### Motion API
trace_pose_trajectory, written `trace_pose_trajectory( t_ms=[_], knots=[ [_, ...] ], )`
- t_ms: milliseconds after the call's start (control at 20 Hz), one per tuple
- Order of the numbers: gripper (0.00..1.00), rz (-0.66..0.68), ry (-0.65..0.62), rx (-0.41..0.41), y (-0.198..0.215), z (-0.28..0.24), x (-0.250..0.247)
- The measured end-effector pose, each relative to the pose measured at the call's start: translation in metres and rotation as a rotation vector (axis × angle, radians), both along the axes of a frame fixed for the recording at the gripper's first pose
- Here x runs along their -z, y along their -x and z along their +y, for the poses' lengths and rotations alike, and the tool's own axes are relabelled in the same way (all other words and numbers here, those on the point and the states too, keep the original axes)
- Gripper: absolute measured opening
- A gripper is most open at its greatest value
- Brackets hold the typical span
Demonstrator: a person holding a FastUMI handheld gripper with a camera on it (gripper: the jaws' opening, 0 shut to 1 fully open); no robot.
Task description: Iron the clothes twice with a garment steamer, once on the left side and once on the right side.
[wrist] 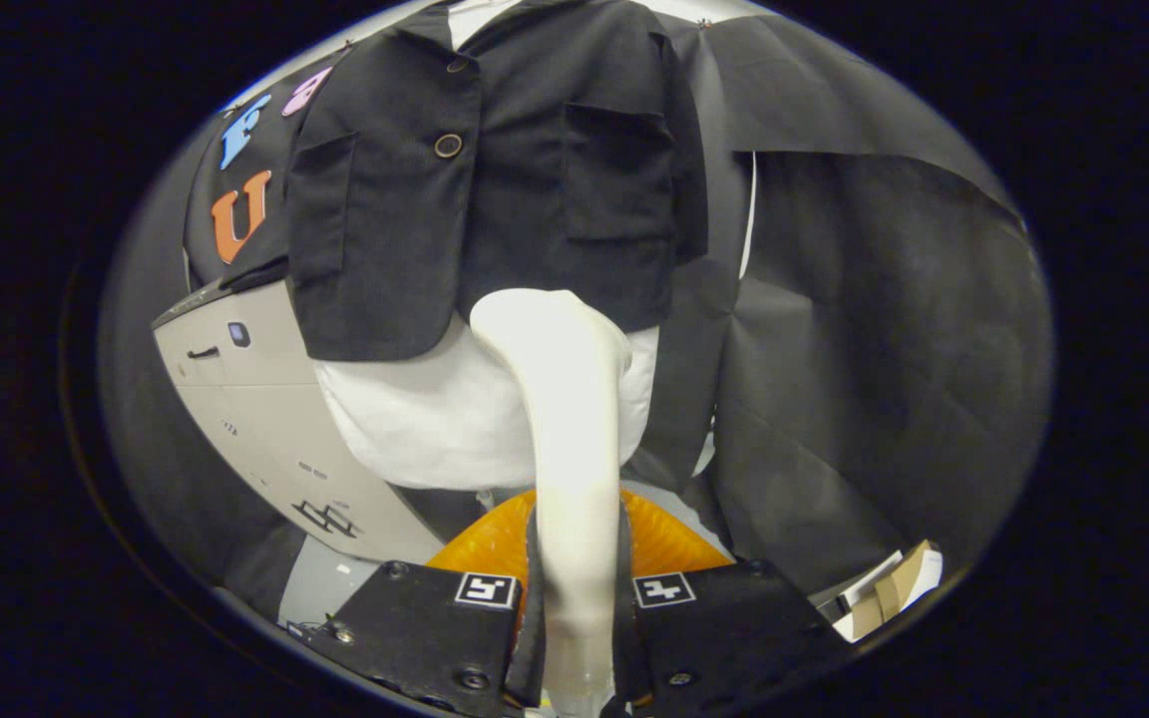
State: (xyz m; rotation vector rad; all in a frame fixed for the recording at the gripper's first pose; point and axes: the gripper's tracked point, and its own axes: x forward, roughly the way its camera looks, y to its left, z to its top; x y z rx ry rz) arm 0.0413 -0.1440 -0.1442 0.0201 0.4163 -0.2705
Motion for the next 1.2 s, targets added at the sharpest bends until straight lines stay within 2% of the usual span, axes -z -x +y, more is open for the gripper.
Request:
trace_pose_trajectory(
  t_ms=[450, 750, 1000, 1200],
  knots=[
    [0.29, -0.097, 0.019, -0.016, 0.108, 0.034, -0.036],
    [0.29, -0.118, 0.028, -0.003, 0.172, 0.043, -0.046],
    [0.29, -0.127, 0.02, -0.014, 0.227, 0.049, -0.041],
    [0.29, -0.151, 0.018, -0.042, 0.271, 0.057, -0.058]
  ],
)
